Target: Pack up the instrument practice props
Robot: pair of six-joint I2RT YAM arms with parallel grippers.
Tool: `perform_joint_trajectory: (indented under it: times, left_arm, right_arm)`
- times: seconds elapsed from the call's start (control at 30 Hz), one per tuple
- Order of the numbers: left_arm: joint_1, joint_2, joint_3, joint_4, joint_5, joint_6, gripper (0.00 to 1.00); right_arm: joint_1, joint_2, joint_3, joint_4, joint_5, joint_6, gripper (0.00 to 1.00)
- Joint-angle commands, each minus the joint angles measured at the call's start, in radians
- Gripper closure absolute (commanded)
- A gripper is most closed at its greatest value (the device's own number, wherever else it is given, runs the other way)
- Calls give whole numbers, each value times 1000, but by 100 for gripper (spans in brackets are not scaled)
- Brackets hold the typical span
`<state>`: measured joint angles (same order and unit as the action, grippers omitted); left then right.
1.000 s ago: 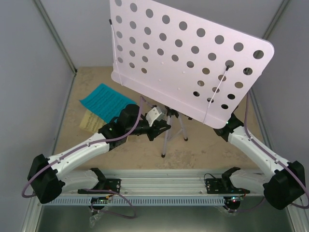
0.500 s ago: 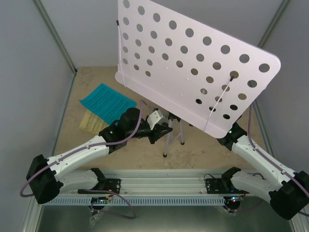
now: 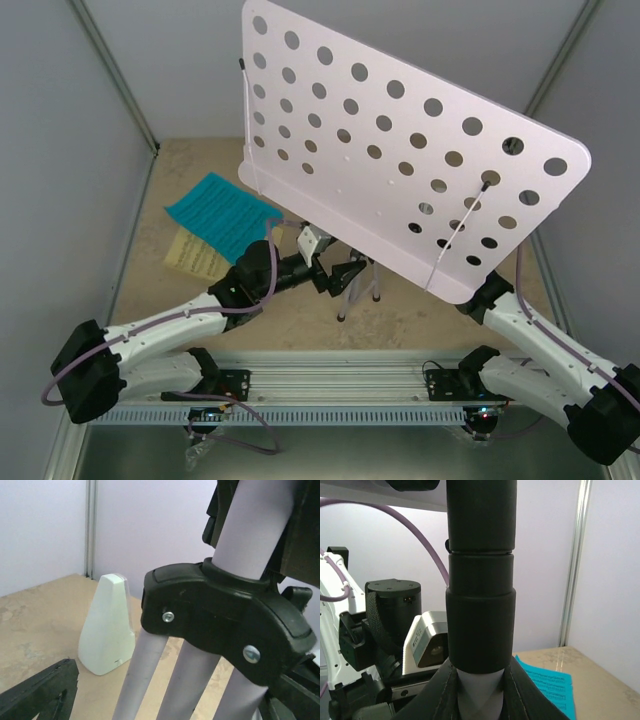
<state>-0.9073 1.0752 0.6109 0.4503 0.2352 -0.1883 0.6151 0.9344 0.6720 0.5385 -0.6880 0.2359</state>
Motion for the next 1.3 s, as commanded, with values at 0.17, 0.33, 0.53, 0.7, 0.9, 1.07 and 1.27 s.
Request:
perform_joint_trajectory:
  times: [0.17, 0.33, 0.53, 0.7, 0.9, 1.07, 1.27]
  left_arm:
    - [-52, 95, -57, 269, -24, 18, 1]
    - [-94, 182, -25, 297, -98, 54, 1]
    - [-133, 269, -2, 364, -250, 79, 1]
    - [-158, 322, 5, 436, -335, 77, 4]
    - [-181, 359, 29, 441, -432, 77, 29]
    - [-188, 351, 17, 444, -464, 84, 45]
    - [-191, 332, -16, 472, -485, 86, 56]
  right_arm:
    - [15, -12, -37, 26, 57, 57, 100]
    - [16, -25, -47, 31, 81, 72, 100]
    - [16, -46, -53, 26, 103, 91, 99]
    - [15, -61, -67, 36, 137, 109, 100]
    - [16, -76, -84, 48, 173, 125, 99]
    - [15, -87, -96, 53, 196, 132, 99]
    - [16, -104, -118, 80, 240, 166, 99]
